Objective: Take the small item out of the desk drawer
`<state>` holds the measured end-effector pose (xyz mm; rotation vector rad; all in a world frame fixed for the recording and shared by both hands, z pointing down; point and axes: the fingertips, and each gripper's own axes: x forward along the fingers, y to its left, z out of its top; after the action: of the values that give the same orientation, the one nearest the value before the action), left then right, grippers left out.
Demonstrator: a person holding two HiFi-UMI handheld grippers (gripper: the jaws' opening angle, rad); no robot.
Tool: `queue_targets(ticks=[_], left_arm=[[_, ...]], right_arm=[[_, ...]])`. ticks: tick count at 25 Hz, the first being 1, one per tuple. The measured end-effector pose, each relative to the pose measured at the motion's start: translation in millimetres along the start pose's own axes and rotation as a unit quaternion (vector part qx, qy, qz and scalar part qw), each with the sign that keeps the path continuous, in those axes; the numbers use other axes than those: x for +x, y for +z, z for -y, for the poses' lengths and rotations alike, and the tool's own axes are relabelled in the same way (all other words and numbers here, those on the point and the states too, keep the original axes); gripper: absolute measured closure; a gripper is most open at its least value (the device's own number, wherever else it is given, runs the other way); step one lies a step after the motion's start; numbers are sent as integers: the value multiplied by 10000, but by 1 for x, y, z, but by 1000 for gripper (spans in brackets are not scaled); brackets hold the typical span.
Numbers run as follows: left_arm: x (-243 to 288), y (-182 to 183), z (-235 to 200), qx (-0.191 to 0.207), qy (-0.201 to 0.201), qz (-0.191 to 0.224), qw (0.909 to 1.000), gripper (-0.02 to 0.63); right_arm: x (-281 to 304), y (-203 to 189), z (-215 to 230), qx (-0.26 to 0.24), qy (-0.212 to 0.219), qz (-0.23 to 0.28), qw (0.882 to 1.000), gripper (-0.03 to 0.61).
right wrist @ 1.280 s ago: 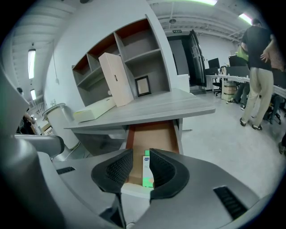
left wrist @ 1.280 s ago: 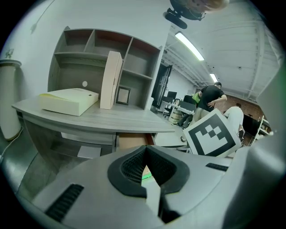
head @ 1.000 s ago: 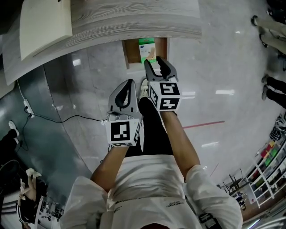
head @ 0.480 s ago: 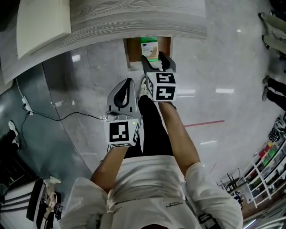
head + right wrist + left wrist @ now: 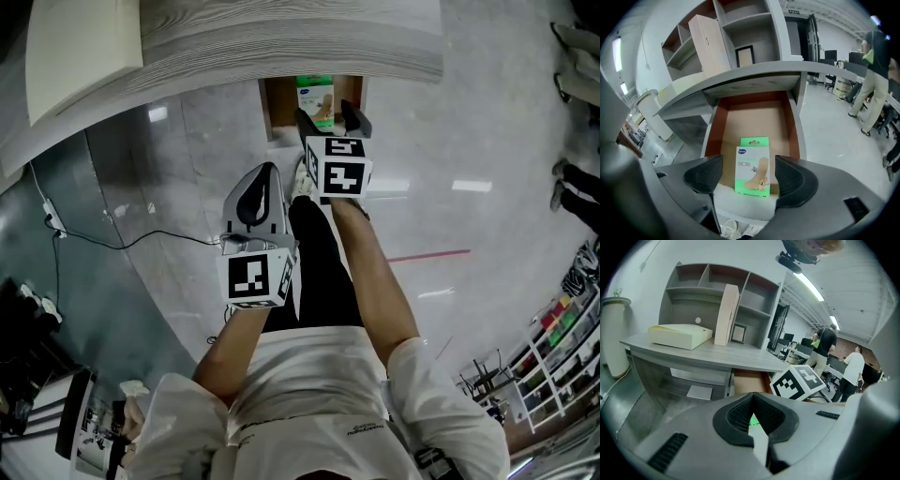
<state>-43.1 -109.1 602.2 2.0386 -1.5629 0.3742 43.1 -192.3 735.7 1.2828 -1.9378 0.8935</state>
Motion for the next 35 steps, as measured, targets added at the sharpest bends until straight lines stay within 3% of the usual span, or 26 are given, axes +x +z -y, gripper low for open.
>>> queue_targets(ticks=[24,35], left_arm=[[14,-12,-22,-182,203,-165,9995,598],[11,-21,-30,-227,309,-290,9988,598]], right_arm=[[48,-4,6,-152,-638,-695,9954,216],[56,-4,9,-180,-670,-795,9944,218]])
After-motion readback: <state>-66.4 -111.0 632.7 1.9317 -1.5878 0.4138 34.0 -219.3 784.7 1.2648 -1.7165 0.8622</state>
